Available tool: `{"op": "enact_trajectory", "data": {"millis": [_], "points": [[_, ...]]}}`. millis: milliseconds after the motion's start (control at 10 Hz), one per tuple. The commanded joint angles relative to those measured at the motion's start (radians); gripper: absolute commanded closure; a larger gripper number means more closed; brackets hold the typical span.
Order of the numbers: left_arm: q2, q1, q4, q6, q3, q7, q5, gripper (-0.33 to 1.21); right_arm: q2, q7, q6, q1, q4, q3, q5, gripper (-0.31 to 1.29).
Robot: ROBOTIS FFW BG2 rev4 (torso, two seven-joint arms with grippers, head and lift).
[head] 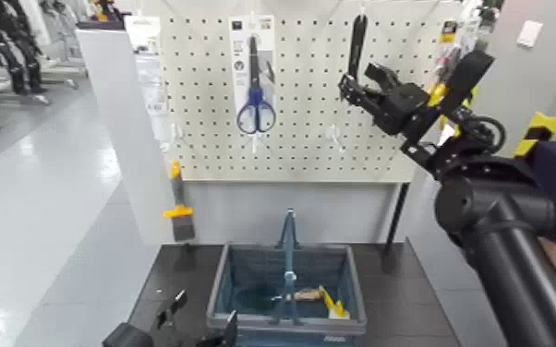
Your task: Put the black wrench into the crate.
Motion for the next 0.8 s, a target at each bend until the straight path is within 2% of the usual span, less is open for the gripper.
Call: {"op": "enact_trajectory", "data": {"millis": [100,300,800], "points": [[0.0,-0.001,0.0,0.0,-0.001,-0.001,0.0,0.21,0.002,0.031,0.007,-0.022,0.02,0.012,0.0,1.09],[0.0,-0.001,0.0,-0.002,-0.001,-0.001,0.0,0.21,0.004,0.048,0.004,-0.034,0.031,0.017,0.017,1.09],[0.0,0.0,0.0,-0.005,-0.002,-0.001,-0.002,0.21,0.004,0.043,0.013,-0.036,0.026,0.012,0.023,1.1]]}}
